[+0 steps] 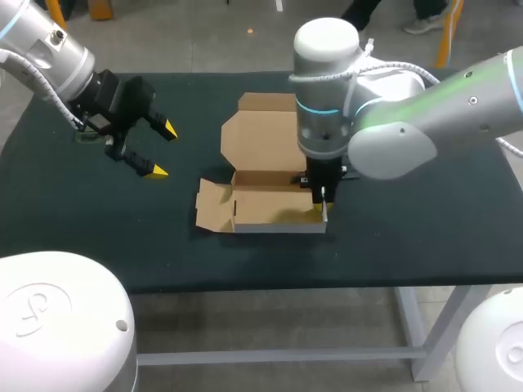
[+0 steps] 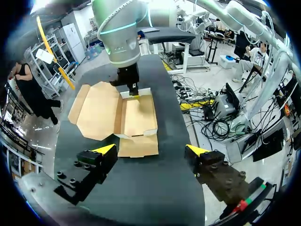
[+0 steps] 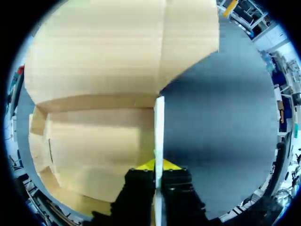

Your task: Assemble the packaging by folding the flat box into shape, placing the metal phone stand inside, and closing the box properly

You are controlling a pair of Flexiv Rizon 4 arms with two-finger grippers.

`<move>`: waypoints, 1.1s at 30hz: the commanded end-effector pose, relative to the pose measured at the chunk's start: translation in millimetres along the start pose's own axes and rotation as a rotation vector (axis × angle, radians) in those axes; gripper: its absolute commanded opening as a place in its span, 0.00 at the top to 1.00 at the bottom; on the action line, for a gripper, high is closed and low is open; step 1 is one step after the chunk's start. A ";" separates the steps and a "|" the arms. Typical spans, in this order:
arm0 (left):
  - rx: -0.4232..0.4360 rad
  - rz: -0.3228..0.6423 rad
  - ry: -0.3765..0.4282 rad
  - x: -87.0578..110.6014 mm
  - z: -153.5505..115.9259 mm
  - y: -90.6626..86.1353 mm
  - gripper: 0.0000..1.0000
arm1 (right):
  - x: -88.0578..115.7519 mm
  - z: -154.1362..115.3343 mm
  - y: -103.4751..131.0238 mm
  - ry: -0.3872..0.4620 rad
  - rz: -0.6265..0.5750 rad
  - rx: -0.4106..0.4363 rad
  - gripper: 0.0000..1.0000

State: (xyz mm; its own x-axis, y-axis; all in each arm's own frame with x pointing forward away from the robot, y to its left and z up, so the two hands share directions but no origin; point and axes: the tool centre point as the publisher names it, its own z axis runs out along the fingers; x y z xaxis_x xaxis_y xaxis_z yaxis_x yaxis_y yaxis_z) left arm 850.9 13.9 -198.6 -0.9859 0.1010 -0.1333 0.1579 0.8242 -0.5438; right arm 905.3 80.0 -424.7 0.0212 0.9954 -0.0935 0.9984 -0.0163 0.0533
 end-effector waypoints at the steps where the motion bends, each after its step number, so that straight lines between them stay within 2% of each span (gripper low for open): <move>1: -0.004 0.000 0.003 0.0 -0.8 -0.4 0.00 | 5.0 5.1 6.6 -0.069 0.004 0.014 1.00; 11: -0.004 0.000 0.003 0.0 -0.8 -0.4 0.00 | -2.0 10.0 11.7 -0.221 0.148 -0.005 1.00; 20: -0.004 0.000 0.003 0.0 -0.8 -0.4 0.00 | -4.5 9.3 11.0 -0.274 0.192 -0.027 1.00; 25: -0.004 0.000 0.003 0.0 -0.8 -0.4 0.00 | -4.3 9.0 10.0 -0.264 0.167 -0.028 1.00; 30: -0.004 0.000 0.003 0.0 -0.8 -0.4 0.00 | -4.0 3.7 3.9 -0.137 0.080 -0.016 1.00; 33: -0.004 0.000 0.003 0.0 -0.8 -0.4 0.00 | -4.6 2.4 2.7 -0.089 0.061 -0.009 1.00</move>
State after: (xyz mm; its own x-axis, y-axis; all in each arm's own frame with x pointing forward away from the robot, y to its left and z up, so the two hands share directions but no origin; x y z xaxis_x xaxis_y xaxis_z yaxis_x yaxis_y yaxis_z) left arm 850.8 13.9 -198.5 -0.9859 0.1011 -0.1333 0.1580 0.8242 -0.5438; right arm 914.5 78.1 -422.9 0.0955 0.9719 -0.2150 0.9950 -0.0872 0.0478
